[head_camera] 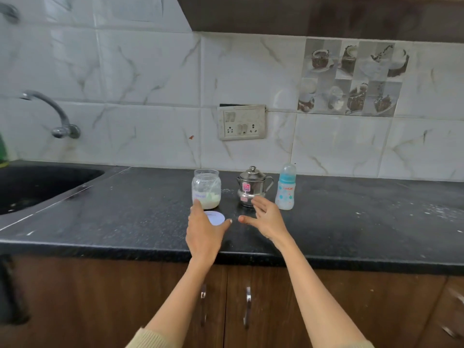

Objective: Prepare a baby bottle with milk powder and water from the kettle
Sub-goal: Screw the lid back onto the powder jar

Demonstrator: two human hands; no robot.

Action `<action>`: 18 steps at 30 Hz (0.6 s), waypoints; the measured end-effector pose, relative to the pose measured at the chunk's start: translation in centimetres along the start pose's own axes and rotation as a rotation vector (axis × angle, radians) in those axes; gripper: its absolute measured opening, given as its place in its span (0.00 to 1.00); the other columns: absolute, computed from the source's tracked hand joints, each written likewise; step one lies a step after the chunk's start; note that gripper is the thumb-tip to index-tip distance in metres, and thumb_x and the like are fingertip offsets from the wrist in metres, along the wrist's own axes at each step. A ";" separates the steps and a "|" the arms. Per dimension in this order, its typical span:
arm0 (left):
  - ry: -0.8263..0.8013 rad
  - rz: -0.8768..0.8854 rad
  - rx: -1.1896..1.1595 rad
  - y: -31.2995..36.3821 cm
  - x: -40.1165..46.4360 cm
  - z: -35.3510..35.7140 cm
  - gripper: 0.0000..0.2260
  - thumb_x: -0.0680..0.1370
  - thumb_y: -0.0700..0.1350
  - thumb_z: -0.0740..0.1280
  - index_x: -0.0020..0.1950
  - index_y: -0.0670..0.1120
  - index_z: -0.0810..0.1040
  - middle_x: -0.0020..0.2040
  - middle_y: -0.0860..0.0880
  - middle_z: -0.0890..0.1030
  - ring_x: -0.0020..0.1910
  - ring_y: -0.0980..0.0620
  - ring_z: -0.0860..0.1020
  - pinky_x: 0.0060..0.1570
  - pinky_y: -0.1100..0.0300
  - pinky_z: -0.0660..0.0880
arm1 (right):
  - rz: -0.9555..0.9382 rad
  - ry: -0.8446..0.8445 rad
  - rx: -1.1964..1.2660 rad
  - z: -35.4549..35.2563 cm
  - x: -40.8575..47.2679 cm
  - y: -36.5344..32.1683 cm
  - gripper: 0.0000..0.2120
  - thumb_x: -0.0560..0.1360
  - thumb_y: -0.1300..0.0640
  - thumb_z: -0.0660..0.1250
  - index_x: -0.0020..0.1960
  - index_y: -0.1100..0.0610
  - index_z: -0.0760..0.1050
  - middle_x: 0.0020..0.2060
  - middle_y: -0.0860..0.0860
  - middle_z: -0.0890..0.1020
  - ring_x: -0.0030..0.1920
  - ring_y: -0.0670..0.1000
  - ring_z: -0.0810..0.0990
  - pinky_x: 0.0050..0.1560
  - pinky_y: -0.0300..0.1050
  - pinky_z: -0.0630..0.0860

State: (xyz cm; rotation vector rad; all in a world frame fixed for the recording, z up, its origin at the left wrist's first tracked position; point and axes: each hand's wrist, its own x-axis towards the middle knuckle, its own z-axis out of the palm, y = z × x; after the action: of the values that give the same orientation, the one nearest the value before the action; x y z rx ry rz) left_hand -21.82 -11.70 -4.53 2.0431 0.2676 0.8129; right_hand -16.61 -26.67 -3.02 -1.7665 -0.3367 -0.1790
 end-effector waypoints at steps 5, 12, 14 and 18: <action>-0.142 -0.119 0.144 -0.7 1.7 -0.7 0.51 0.60 0.61 0.76 0.70 0.36 0.56 0.68 0.39 0.67 0.65 0.39 0.68 0.58 0.43 0.71 | 0.032 -0.070 -0.045 3.8 -0.1 0.3 0.42 0.66 0.60 0.77 0.73 0.66 0.60 0.71 0.61 0.66 0.71 0.54 0.66 0.69 0.43 0.63; -0.166 -0.080 0.228 -1.8 2.5 0.3 0.39 0.65 0.59 0.73 0.67 0.39 0.64 0.62 0.41 0.74 0.58 0.41 0.75 0.48 0.51 0.73 | 0.029 -0.106 -0.159 5.5 0.5 0.9 0.38 0.70 0.55 0.74 0.74 0.63 0.60 0.72 0.59 0.66 0.72 0.54 0.66 0.71 0.47 0.64; -0.155 -0.055 0.205 -2.1 2.4 0.2 0.34 0.65 0.59 0.73 0.62 0.41 0.67 0.59 0.42 0.75 0.55 0.42 0.76 0.43 0.54 0.70 | 0.011 -0.100 -0.154 5.4 0.3 1.1 0.37 0.71 0.55 0.73 0.74 0.63 0.61 0.72 0.58 0.67 0.71 0.53 0.67 0.71 0.47 0.64; -0.173 -0.016 -0.046 -2.4 2.5 -0.3 0.24 0.65 0.58 0.72 0.53 0.46 0.72 0.50 0.47 0.79 0.47 0.47 0.78 0.43 0.52 0.77 | -0.043 -0.112 -0.102 5.1 -0.3 0.7 0.34 0.72 0.48 0.70 0.73 0.60 0.63 0.70 0.55 0.70 0.69 0.52 0.70 0.67 0.43 0.69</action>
State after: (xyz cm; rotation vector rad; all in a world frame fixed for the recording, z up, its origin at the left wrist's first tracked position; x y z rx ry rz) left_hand -19.86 -8.90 -5.23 2.0503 0.1660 0.6227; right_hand -17.01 -21.86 -4.87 -1.8753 -0.4536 -0.1305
